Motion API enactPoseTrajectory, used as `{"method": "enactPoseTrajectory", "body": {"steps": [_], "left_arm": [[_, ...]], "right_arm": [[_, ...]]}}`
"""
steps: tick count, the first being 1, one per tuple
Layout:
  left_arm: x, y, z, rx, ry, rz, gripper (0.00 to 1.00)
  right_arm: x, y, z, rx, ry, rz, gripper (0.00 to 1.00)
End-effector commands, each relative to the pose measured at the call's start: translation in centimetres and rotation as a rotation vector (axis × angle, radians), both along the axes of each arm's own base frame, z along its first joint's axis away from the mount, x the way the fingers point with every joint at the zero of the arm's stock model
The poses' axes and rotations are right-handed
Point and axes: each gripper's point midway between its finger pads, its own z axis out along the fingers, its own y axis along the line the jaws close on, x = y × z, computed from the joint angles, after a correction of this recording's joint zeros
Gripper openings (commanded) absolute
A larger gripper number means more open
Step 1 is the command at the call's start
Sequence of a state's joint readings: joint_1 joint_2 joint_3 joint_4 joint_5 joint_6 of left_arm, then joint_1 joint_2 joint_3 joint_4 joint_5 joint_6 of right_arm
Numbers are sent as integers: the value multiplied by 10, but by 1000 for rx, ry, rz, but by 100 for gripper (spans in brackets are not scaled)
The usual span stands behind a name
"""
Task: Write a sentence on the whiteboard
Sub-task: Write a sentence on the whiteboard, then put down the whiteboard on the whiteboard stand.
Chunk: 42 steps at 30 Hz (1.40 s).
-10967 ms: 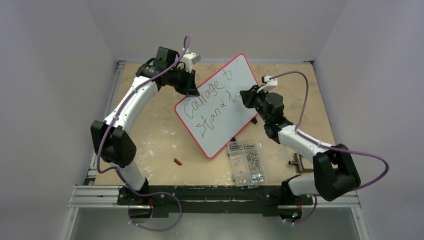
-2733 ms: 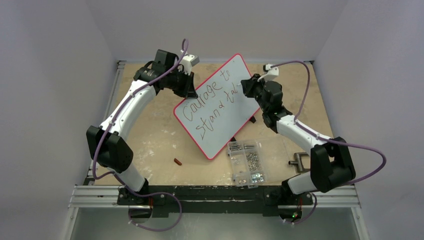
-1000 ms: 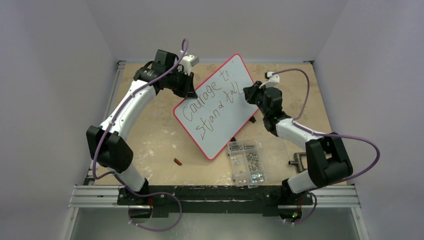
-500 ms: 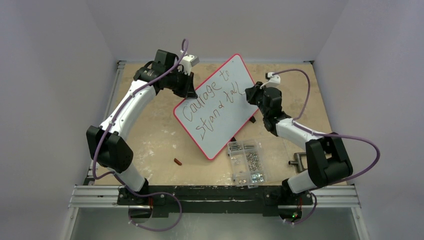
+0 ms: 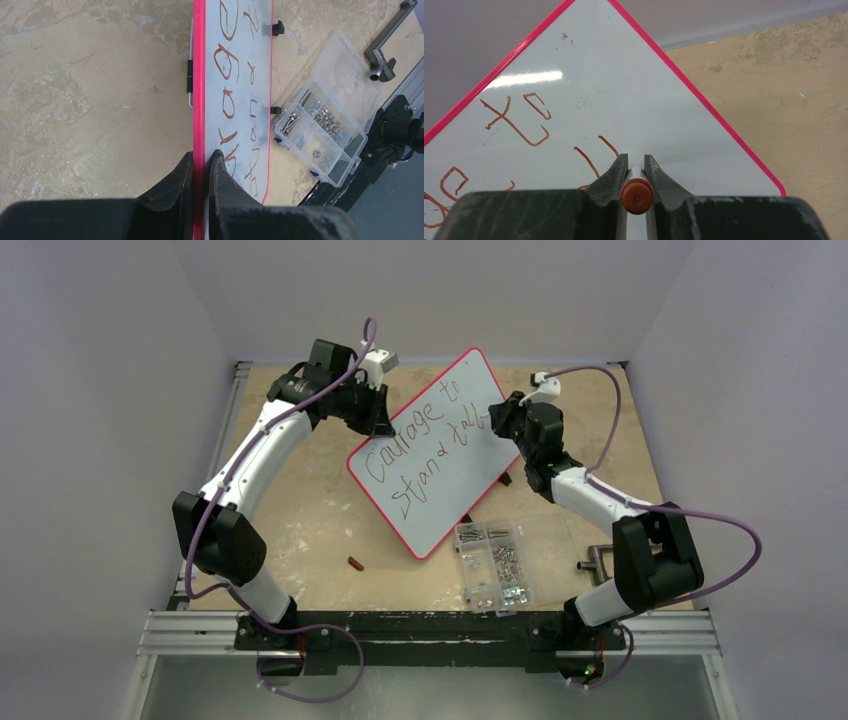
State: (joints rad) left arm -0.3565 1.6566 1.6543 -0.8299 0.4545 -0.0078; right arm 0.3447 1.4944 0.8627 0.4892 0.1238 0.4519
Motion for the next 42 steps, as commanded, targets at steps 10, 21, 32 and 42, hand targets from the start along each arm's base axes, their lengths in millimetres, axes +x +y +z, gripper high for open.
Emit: {"method": "enactPoseTrajectory", "body": {"steps": [10,21,32,42], "left_arm": [[14,30,-4,156,-97,57,0],[19,32,-24,195,-59,57,0],[26,35,-50,245,-23,48,0],[30,39,-65,275,-16,35,7]], "right_arm": [[-21,-12,84,47,-164,-14,0],[-37,-12,79,72,-154,14,0],[-54,-9,71,90,-144,51,0],[-56,-9,71,96,-143,56,0]]}}
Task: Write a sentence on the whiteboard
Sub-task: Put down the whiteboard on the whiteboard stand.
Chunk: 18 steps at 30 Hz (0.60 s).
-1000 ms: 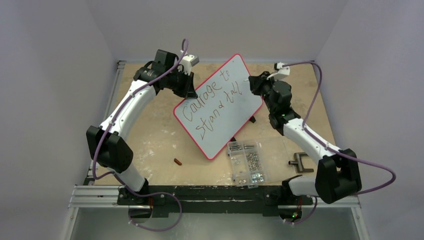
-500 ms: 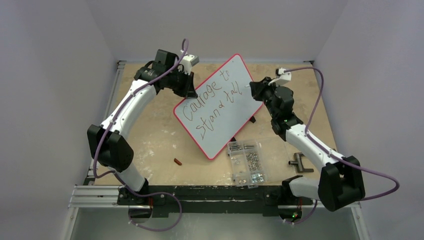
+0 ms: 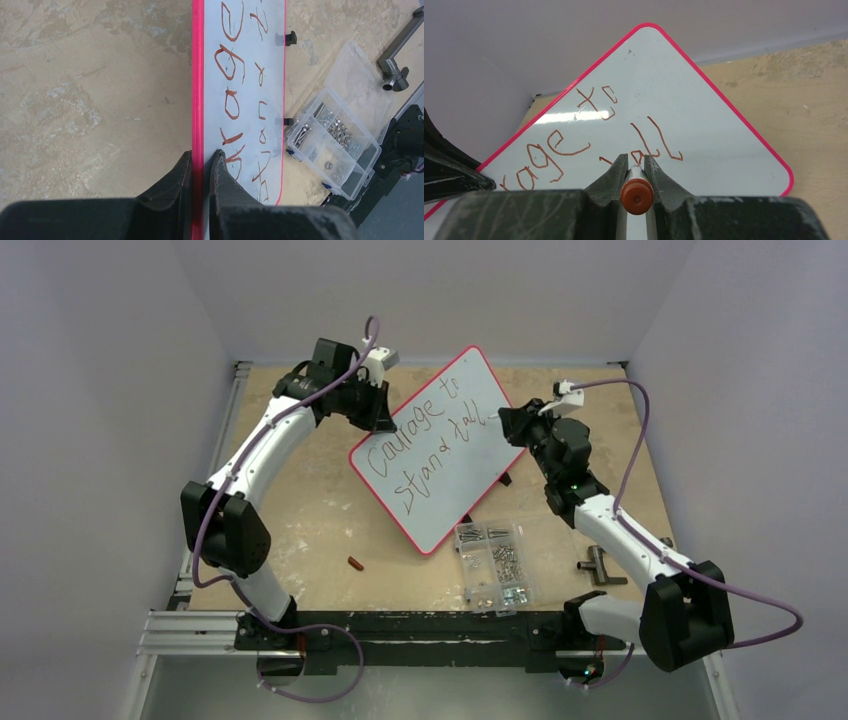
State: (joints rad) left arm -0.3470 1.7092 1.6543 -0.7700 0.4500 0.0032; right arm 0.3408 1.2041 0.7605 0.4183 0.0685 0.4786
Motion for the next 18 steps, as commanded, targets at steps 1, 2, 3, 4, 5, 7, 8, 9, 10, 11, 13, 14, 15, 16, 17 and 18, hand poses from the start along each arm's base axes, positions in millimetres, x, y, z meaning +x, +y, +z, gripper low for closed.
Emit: {"method": "enactPoseTrajectory", "body": {"steps": [1,2,3,4,5,7,8,9,10,11,13,14,15,16,17,18], "left_arm": [[10,41,-51,272,-1,30,8],[10,41,-52,274,-2,29,9],[9,42,-53,278,-2,28,11],[10,43,-54,282,-2,29,12],[10,43,-54,285,-4,30,12],[10,44,-56,291,-5,29,15],[10,45,-58,296,-1,31,16],[10,45,-59,300,0,30,18],[10,45,-60,301,1,30,20],[10,45,-60,301,2,31,21],[10,46,-60,301,1,32,22],[10,46,-61,303,0,31,23],[10,46,-61,306,0,32,24],[10,46,-62,306,1,32,24],[10,46,-62,305,1,32,24],[11,46,-62,305,1,32,24]], "right_arm": [[-3,0,13,27,-41,7,0],[-3,0,12,28,-40,9,0],[-3,0,12,27,-39,8,0],[-3,0,11,27,-38,6,0],[-3,0,11,27,-38,6,0],[-4,0,11,28,-38,6,0],[-4,0,10,27,-38,5,0],[-4,0,10,27,-38,5,0],[-4,-1,9,26,-37,4,0],[-4,-1,9,26,-36,3,0],[-4,-1,9,27,-37,1,0],[-4,-1,9,26,-37,0,0],[-4,-1,10,25,-38,0,0],[-4,-1,10,25,-38,0,0],[-4,-2,9,24,-36,-1,0],[-4,-2,9,25,-38,-1,0]]}}
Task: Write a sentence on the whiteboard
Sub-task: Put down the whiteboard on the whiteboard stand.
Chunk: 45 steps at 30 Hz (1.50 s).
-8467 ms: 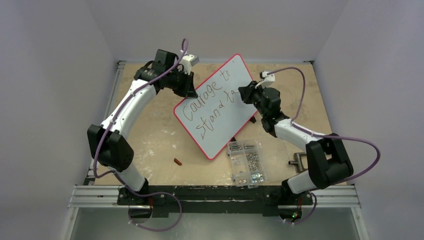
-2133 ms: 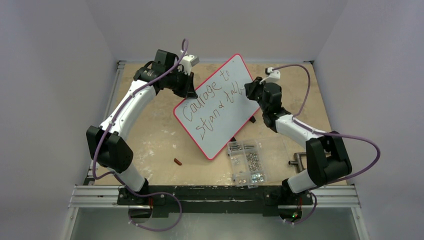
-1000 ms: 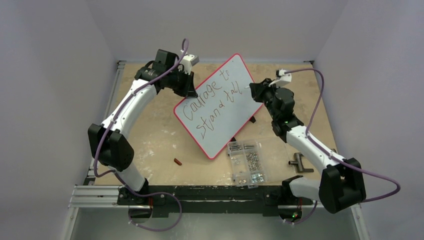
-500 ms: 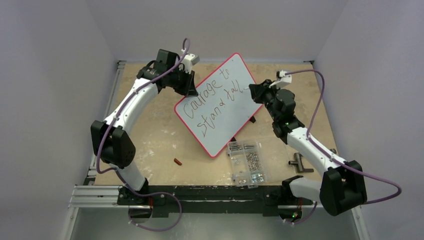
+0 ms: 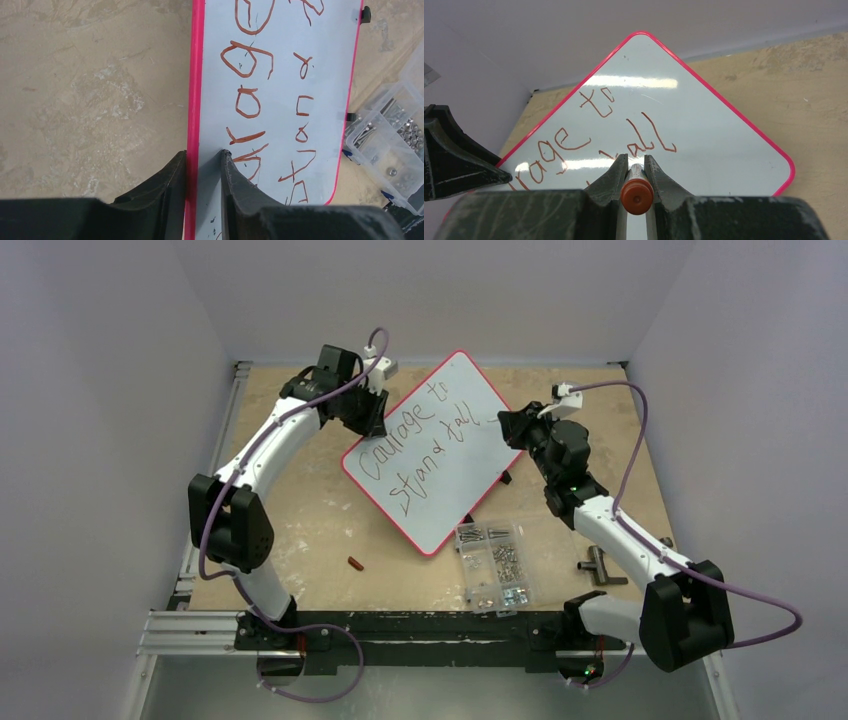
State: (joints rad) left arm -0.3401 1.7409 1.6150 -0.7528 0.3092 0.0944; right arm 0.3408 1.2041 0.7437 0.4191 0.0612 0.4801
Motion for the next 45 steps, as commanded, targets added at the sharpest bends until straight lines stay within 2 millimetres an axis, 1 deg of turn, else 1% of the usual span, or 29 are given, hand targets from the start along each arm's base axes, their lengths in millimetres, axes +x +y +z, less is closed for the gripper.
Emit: {"method": "enactPoseTrajectory", "body": {"steps": [1,5,12,35,40,41,42,45], "left_arm": [[-6,20,-28,143,38,2,24],[-7,19,-25,136,32,0,24],[-10,18,-9,119,8,6,29],[-10,17,13,87,-40,31,39],[-12,16,33,51,-86,46,44],[-13,16,37,44,-95,45,52],[-14,16,42,37,-103,47,57],[-17,16,54,21,-134,50,60]], "right_arm": [[-2,-2,17,28,-52,-8,0],[-1,-2,15,29,-50,-9,0],[-1,-2,13,27,-44,-9,0],[2,-2,9,24,-36,-12,0],[2,-2,9,23,-36,-13,0],[2,-2,10,23,-38,-14,0],[2,-2,10,23,-37,-14,0],[3,-1,10,22,-37,-13,0]]}}
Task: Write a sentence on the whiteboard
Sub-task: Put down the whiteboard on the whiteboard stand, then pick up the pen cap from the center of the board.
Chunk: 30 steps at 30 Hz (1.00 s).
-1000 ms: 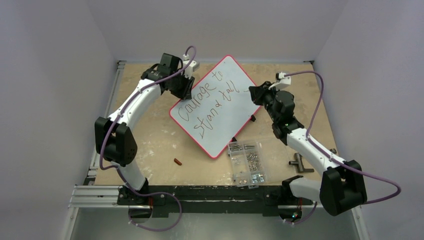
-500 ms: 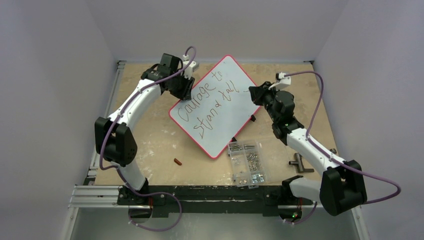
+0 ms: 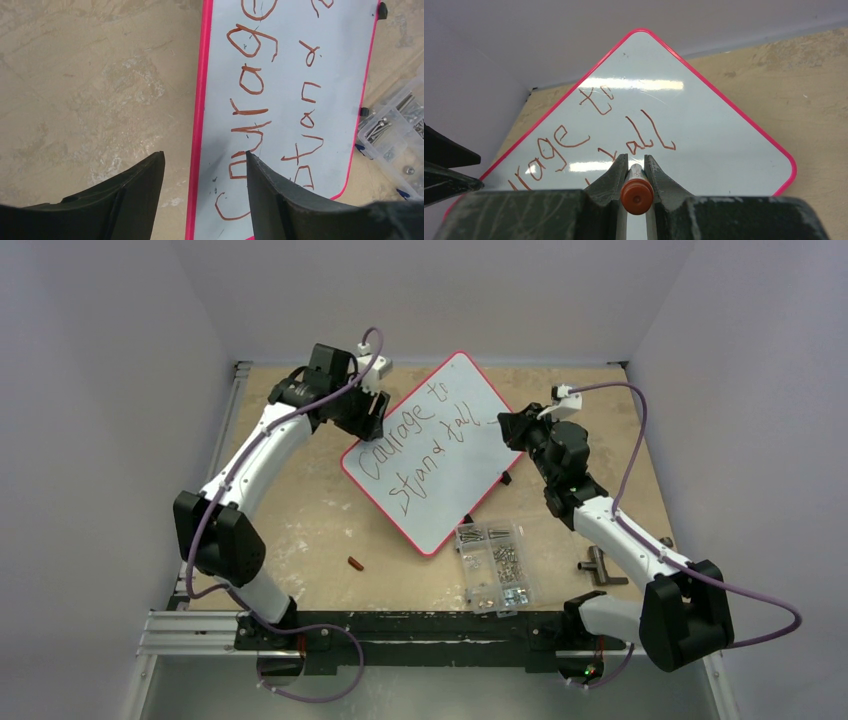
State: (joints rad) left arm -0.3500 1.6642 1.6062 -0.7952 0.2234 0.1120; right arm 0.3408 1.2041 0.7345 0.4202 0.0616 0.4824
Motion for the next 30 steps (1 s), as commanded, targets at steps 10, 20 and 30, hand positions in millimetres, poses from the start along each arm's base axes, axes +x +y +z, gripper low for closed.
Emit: {"method": "enactPoseTrajectory", "body": {"steps": [10,20,30], "left_arm": [[-23,14,67,-39,-160,59,66],[-99,50,45,-92,-37,288,66],[-166,91,-10,-95,145,644,68]], "right_arm": [[2,0,22,20,-61,-4,0],[-1,1,23,28,-63,9,0],[0,5,19,46,-50,20,0]]}}
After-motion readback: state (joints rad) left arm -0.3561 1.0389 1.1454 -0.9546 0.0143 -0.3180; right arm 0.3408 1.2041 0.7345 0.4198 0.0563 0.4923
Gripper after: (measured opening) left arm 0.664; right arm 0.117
